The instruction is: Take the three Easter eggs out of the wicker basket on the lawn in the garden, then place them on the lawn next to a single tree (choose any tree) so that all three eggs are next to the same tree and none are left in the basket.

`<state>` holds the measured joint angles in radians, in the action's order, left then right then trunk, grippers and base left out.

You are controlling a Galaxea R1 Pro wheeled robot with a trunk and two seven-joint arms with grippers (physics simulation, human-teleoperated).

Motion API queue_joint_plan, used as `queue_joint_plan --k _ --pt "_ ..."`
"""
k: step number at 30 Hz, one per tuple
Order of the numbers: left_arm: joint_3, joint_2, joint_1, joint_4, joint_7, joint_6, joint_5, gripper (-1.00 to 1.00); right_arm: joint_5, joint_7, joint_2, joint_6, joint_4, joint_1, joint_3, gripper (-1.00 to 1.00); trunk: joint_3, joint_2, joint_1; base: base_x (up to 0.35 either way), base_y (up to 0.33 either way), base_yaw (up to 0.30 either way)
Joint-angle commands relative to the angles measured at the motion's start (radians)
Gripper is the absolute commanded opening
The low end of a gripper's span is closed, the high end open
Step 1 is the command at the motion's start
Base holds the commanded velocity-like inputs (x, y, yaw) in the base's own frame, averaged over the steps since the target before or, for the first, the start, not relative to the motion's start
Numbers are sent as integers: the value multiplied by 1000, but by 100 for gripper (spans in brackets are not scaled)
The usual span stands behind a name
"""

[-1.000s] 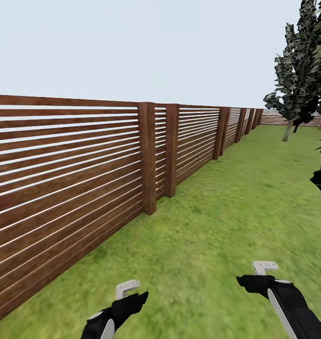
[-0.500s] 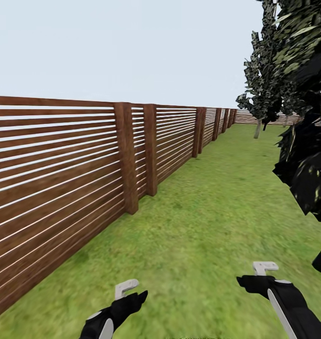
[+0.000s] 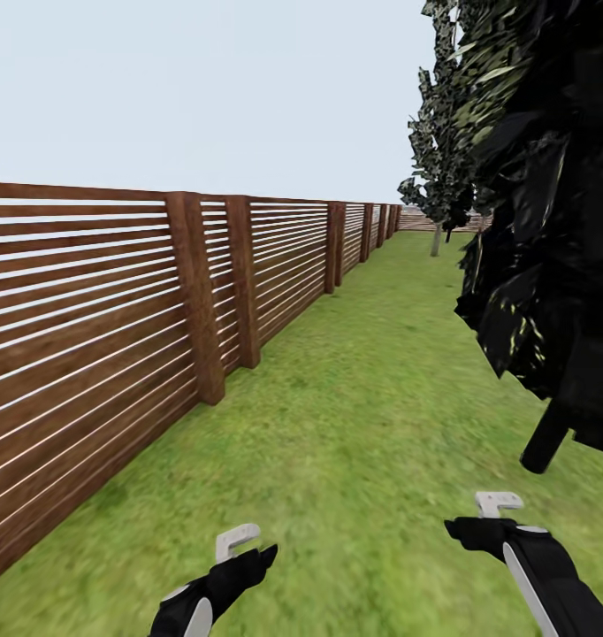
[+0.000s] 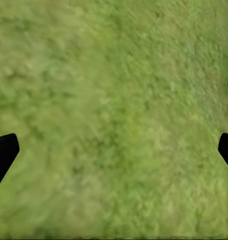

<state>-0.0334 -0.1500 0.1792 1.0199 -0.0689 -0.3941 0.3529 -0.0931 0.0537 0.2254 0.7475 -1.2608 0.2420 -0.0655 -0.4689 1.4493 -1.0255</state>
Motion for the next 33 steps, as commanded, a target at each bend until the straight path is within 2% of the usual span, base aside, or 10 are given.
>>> queue_joint_plan --k 1,19,33 --pt "1 0 0 2 -1 -6 5 100 -7 0 0 4 0 1 -1 100 -1 1 0 -263 -195 -266" --pt "1 0 0 1 0 -4 -4 100 -10 1 0 6 -2 0 -2 100 -1 1 0 -256 -233 -266" --pt "1 1 0 0 0 -4 2 100 -10 1 0 6 -2 1 -2 100 -1 1 0 -44 -65 -267"
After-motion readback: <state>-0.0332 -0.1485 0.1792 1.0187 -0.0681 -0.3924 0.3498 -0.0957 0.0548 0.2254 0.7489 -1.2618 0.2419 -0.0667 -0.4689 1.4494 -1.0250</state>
